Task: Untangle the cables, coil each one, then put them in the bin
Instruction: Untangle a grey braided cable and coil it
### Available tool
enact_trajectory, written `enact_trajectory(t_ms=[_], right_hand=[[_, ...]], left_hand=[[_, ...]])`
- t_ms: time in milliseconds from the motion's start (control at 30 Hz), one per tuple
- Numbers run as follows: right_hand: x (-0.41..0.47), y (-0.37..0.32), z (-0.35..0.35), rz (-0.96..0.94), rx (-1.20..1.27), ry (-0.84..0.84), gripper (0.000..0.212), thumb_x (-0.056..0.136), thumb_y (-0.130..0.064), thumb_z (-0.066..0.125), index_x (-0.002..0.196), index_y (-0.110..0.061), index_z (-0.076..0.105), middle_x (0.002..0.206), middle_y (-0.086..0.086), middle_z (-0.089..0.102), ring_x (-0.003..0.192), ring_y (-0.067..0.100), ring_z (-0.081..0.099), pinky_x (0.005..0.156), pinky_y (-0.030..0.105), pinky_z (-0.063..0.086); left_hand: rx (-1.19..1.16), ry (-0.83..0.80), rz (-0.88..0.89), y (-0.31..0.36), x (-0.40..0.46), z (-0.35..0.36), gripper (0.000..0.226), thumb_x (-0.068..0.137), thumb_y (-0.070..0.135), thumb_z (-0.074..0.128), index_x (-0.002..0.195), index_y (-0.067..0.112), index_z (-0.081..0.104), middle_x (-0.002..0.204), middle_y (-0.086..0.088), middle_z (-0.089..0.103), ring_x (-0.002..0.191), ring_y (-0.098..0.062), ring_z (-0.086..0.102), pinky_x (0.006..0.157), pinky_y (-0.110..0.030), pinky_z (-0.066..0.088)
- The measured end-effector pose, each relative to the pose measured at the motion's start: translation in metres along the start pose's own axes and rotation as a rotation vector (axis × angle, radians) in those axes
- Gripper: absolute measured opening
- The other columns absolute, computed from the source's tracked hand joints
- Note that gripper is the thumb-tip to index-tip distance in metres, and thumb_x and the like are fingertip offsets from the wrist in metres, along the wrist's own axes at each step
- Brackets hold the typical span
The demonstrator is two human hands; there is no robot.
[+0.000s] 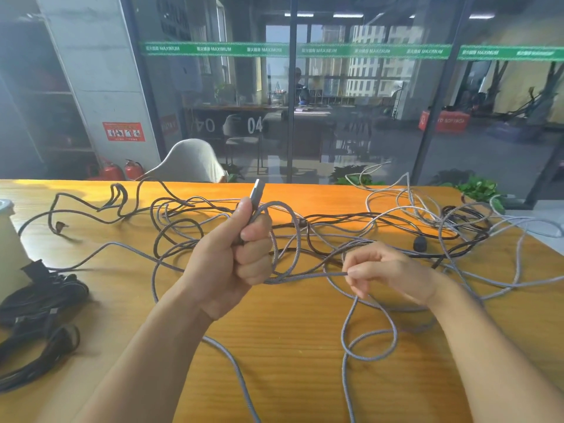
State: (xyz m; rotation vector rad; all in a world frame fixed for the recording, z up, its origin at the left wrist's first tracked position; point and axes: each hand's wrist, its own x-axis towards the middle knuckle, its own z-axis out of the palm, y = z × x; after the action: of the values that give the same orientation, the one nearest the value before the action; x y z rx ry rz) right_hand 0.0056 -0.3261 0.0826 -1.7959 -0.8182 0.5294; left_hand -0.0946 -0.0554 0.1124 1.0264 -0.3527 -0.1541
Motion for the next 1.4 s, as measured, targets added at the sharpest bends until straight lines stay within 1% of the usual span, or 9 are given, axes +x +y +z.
enact_trajectory(t_ms=[167,333,467,600,767,900,1167,1300,1400], right_hand=[[0.001,0.009,0.001,0.154,-0.24,0.12,0.032,0.107,-0.041,0.056,0.093,-0.014,0.066,0.09,0.007,0.075,0.094,0.025,0.069,0.106,0.046,0.05],[0.018,0.006,0.02,0.114,-0.568,0.614,0.041,0.093,-0.061,0.065,0.075,-0.024,0.063,0.059,-0.005,0.058,0.058,0.013,0.054,0.06,0.022,0.044],[0.019,-0.005,0.036,-0.135,-0.563,0.922,0.046,0.092,-0.055,0.072,0.065,-0.02,0.057,0.053,0.0,0.05,0.055,0.017,0.044,0.053,0.025,0.035],[0.02,-0.014,0.058,-0.239,-0.343,0.853,0.037,0.101,-0.043,0.065,0.075,-0.017,0.066,0.061,0.004,0.059,0.059,0.023,0.051,0.058,0.04,0.042],[0.022,-0.018,0.071,-0.216,-0.046,0.611,0.028,0.098,-0.03,0.05,0.109,-0.02,0.075,0.078,-0.004,0.066,0.069,0.013,0.062,0.068,0.028,0.052],[0.019,-0.021,0.072,-0.228,-0.013,0.537,0.023,0.103,-0.015,0.064,0.119,-0.025,0.077,0.093,0.003,0.072,0.078,0.016,0.071,0.072,0.031,0.059],[0.021,-0.021,0.085,-0.235,0.192,0.554,0.013,0.094,-0.011,0.076,0.103,-0.018,0.08,0.093,0.004,0.08,0.085,0.021,0.076,0.065,0.028,0.057],[0.023,-0.016,0.088,-0.213,0.231,0.462,0.032,0.096,0.002,0.068,0.118,-0.019,0.08,0.113,0.006,0.075,0.104,0.03,0.073,0.078,0.036,0.062],[0.024,-0.015,0.091,-0.228,0.159,0.469,0.035,0.095,0.001,0.071,0.123,-0.02,0.078,0.114,0.007,0.074,0.103,0.034,0.07,0.084,0.039,0.063]], left_hand=[[0.021,-0.026,-0.014,0.0,0.0,-0.003,0.047,0.103,0.051,0.035,0.065,0.026,0.045,0.051,0.015,0.023,0.044,-0.009,0.012,0.043,-0.021,0.016],[0.172,-0.027,-0.122,-0.019,0.007,0.004,0.045,0.099,0.054,0.038,0.064,0.026,0.044,0.051,0.014,0.028,0.043,-0.003,0.021,0.042,-0.019,0.019],[0.464,-0.032,-0.123,-0.037,0.013,0.009,0.046,0.102,0.055,0.036,0.069,0.024,0.044,0.06,0.008,0.027,0.051,-0.011,0.02,0.047,-0.02,0.02],[0.729,0.015,-0.119,-0.047,0.017,0.011,0.055,0.112,0.048,0.028,0.079,0.005,0.036,0.066,-0.002,0.023,0.057,-0.018,0.018,0.051,-0.021,0.023],[0.748,0.172,-0.064,-0.054,0.019,0.015,0.056,0.11,0.049,0.027,0.079,0.003,0.038,0.063,0.0,0.023,0.056,-0.015,0.019,0.05,-0.022,0.02],[0.72,0.268,-0.011,-0.05,0.02,0.016,0.063,0.111,0.046,0.027,0.08,-0.008,0.035,0.074,-0.011,0.015,0.062,-0.02,0.014,0.054,-0.031,0.014],[0.652,0.3,0.013,-0.053,0.017,0.023,0.057,0.113,0.04,0.026,0.074,0.016,0.061,0.057,0.006,0.034,0.047,-0.006,0.028,0.047,-0.01,0.032],[0.657,0.349,0.026,-0.052,0.018,0.019,0.07,0.11,0.048,0.026,0.054,0.033,0.064,0.052,0.013,0.035,0.049,-0.008,0.028,0.048,-0.018,0.028],[0.702,0.363,0.038,-0.053,0.018,0.017,0.059,0.108,0.052,0.028,0.074,0.025,0.068,0.054,0.013,0.04,0.05,-0.005,0.035,0.05,-0.017,0.032]])
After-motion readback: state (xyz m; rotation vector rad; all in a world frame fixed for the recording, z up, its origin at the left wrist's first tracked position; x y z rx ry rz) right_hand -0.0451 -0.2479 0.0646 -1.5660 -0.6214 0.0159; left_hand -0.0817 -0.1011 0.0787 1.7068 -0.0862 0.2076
